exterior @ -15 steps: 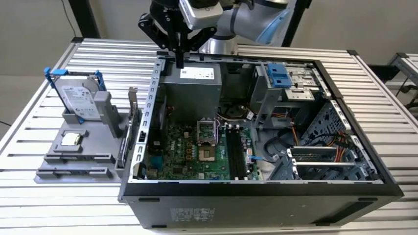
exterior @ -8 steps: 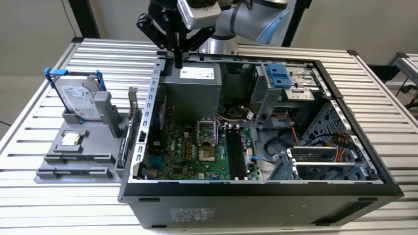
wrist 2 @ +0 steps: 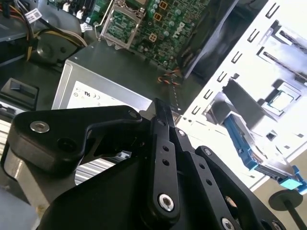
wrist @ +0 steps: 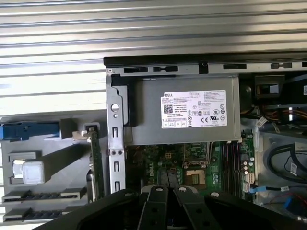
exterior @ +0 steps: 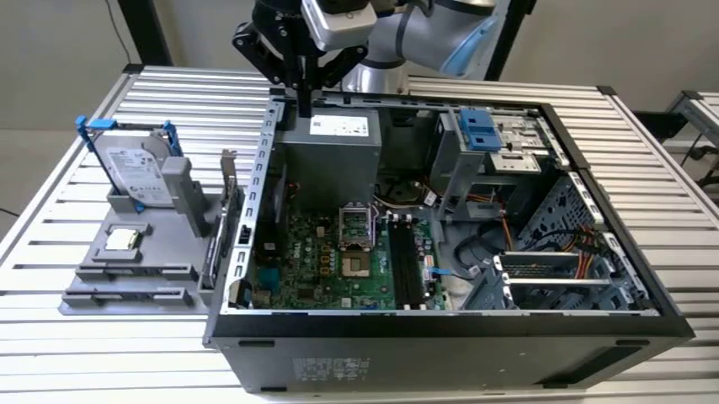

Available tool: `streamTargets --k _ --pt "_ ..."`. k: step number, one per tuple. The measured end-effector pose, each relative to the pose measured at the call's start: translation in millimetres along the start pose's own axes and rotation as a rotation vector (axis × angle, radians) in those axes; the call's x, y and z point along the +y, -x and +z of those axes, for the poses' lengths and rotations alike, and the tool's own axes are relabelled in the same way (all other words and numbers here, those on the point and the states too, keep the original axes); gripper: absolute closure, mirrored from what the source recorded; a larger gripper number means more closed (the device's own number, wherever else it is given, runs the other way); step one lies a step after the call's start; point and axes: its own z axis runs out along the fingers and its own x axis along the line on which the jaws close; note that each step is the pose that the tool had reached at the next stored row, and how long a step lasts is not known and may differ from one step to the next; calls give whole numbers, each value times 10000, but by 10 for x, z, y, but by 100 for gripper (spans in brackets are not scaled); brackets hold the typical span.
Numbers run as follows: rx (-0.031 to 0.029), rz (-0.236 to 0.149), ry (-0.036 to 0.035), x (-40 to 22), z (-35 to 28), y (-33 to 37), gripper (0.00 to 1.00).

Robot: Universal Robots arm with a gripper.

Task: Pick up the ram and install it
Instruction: 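Reach for the ram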

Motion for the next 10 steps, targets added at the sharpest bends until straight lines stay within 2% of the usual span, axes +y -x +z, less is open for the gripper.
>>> streamTargets --k 10 --pt "0 0 0 -2 -1 -28 100"
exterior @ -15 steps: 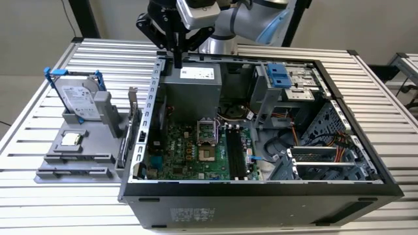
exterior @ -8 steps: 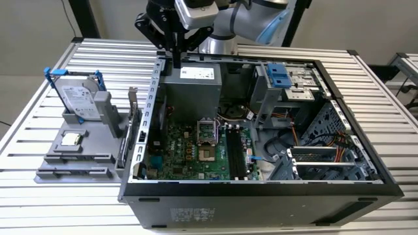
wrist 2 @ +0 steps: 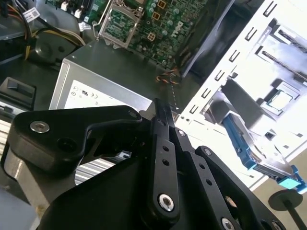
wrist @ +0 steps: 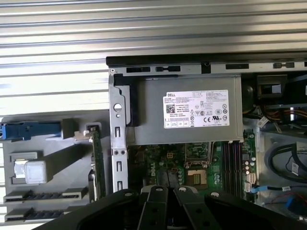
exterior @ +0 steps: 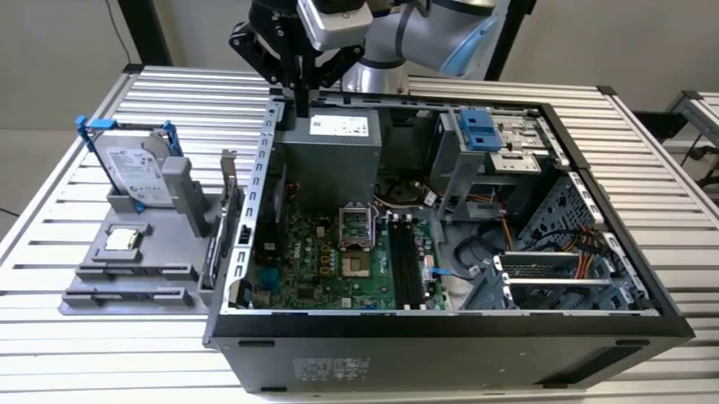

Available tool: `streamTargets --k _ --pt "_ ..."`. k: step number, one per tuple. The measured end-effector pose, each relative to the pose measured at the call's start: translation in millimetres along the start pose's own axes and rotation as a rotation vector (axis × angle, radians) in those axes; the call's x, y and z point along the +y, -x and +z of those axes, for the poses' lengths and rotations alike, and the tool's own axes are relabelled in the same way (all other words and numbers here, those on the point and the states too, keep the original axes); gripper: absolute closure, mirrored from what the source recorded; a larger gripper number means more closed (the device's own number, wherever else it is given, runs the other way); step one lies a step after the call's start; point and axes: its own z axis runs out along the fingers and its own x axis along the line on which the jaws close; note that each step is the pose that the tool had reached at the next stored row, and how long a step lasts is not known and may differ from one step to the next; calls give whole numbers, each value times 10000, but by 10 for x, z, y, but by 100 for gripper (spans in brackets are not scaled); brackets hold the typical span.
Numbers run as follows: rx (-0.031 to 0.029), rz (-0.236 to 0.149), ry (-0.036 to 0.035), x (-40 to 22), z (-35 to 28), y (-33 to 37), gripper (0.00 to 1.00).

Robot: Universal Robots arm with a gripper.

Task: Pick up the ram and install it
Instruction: 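Reach for the ram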

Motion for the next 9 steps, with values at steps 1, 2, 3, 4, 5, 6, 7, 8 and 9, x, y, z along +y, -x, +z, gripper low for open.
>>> streamTargets --k 1,2,3,4,5,6,7,8,9 --pt "0 0 0 0 0 -3 100" --pt "0 1 0 0 0 -6 100" --pt "0 1 0 -1 0 -10 100" --pt "0 0 0 -1 0 -14 100" --pt "0 1 0 -1 0 -18 100" --pt "-1 1 0 -2 0 -22 100" --pt "-1 1 1 -2 0 -27 100" --pt "0 0 0 -3 -1 -32 100" --pt "0 0 0 -3 -1 -39 100"
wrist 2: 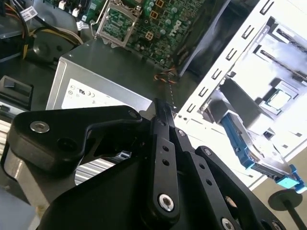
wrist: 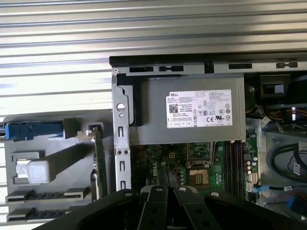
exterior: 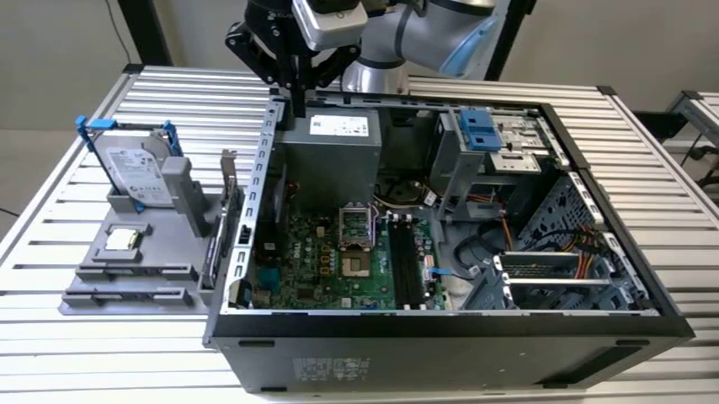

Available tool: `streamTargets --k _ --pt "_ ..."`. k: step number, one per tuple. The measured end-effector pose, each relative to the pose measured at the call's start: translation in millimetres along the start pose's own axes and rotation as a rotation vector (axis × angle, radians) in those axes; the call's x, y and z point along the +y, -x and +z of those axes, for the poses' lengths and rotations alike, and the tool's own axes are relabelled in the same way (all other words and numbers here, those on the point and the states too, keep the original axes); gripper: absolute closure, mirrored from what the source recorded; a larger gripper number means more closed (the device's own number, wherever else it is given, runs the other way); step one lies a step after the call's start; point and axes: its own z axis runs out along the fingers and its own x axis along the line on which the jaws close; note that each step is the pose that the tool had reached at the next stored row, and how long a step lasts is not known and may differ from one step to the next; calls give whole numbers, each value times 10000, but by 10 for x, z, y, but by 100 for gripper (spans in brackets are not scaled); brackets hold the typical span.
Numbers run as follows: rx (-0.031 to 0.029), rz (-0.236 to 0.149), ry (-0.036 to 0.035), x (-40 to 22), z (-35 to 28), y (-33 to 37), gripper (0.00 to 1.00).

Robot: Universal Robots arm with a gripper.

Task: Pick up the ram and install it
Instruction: 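Reach for the ram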

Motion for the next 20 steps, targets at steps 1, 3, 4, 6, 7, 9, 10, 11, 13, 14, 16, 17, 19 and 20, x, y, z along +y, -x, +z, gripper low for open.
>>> streamTargets --k 1,3,4,6,7,9,10,11,13,14,16,17,19,20 --pt "0 1 0 -1 0 -7 100" --pt "0 1 0 -2 0 -21 100" --pt "0 1 0 -2 -1 -29 100" --pt "0 0 0 -4 -1 -47 100" --pt "-1 1 1 -4 -1 -56 100" --pt "0 1 0 -5 -1 -75 100" --pt "0 0 0 -6 -2 -83 100" --pt "0 1 0 -7 -2 -92 100" --pt "0 0 0 -8 -2 -108 100" --pt "0 1 0 -8 -3 -117 100" --pt "0 1 1 -10 -2 -133 100" --pt "0 0 0 -10 -3 -141 100" --pt "0 1 0 -11 -3 -158 100" --pt "0 1 0 -12 -4 -167 100"
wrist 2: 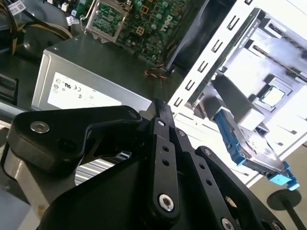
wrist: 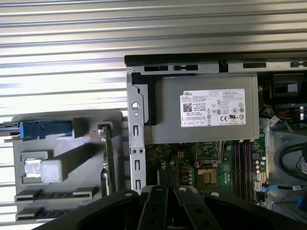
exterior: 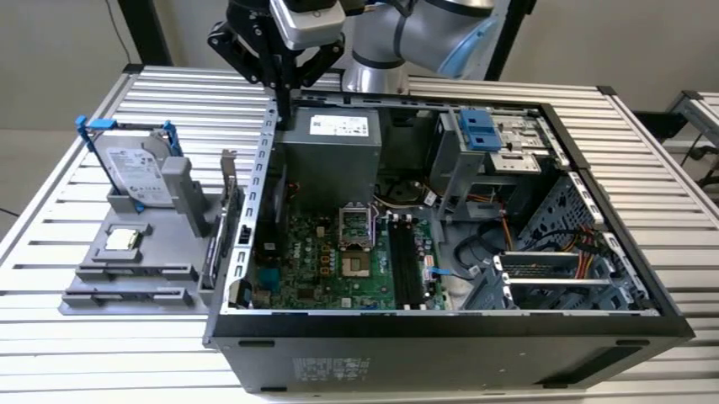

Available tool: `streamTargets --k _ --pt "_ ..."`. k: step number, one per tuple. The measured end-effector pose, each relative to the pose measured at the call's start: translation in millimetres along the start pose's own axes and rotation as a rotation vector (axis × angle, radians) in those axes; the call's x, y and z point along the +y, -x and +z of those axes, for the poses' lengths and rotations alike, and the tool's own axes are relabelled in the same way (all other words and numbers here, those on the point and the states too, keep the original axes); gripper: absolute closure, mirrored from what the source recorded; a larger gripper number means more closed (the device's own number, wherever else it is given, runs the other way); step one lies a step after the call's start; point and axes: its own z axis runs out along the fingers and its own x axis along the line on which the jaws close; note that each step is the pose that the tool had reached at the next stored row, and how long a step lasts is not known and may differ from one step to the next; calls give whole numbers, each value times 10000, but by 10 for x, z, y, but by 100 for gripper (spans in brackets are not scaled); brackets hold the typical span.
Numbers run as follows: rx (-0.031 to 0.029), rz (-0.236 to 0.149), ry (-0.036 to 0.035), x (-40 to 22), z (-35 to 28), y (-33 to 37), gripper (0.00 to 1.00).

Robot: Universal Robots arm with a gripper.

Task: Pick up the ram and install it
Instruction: 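Reach for the ram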

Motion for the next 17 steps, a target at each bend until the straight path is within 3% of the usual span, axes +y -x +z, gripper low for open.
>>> streamTargets --k 17 --pt "0 0 1 -10 -3 -138 100"
